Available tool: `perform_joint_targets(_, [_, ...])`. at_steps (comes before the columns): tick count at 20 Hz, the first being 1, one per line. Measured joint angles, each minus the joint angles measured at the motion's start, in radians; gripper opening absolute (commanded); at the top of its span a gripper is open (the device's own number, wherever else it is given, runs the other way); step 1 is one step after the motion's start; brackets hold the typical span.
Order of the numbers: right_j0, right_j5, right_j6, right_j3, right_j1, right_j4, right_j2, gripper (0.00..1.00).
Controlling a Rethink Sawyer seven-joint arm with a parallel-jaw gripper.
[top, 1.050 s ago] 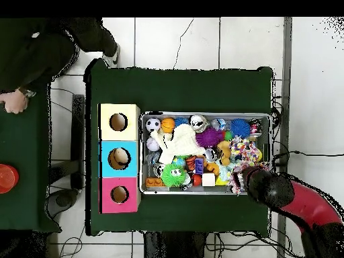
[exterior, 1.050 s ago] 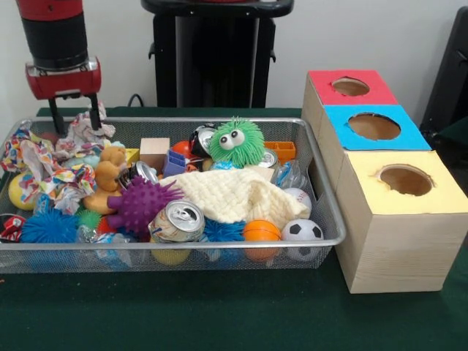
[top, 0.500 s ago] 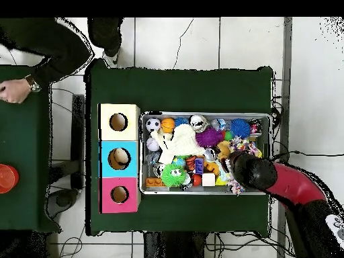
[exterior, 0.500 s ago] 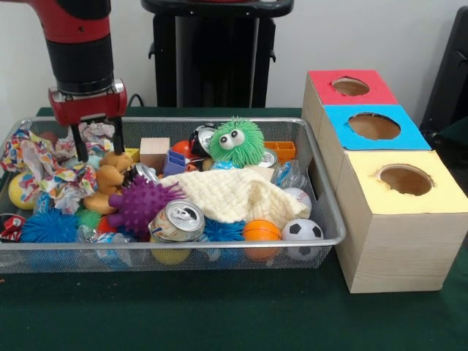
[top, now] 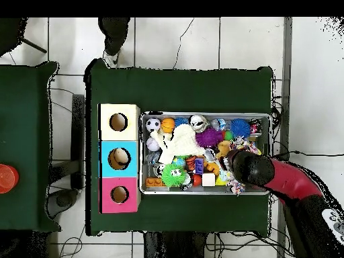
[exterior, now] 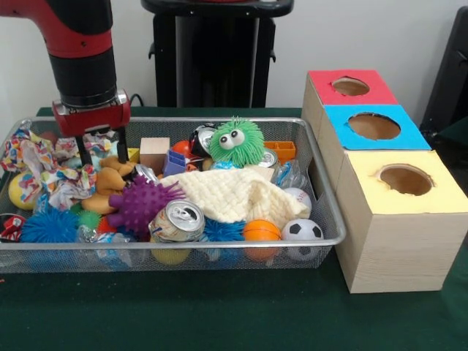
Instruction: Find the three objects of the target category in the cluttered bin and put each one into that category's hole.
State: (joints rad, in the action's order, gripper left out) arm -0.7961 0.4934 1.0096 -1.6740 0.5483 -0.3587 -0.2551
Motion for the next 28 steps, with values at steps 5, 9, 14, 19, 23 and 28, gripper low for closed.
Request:
perform_joint_targets(5, [0.000, 0.038, 0.000, 0.022, -0.022, 0.000, 0.000, 1.00])
perform_joint_targets(9, [0.000, 0.047, 0.000, 0.024, -0.024, 0.000, 0.000, 1.00])
perform_joint_targets(14, [0.000, 0.047, 0.000, 0.024, -0.024, 0.000, 0.000, 1.00])
perform_joint_targets(19, [0.000, 0.047, 0.000, 0.024, -0.024, 0.000, 0.000, 0.00])
perform_joint_targets(23, [0.000, 0.047, 0.000, 0.024, -0.024, 0.000, 0.000, 0.00])
perform_joint_targets(28, [0.000, 0.047, 0.000, 0.024, -0.024, 0.000, 0.000, 0.00])
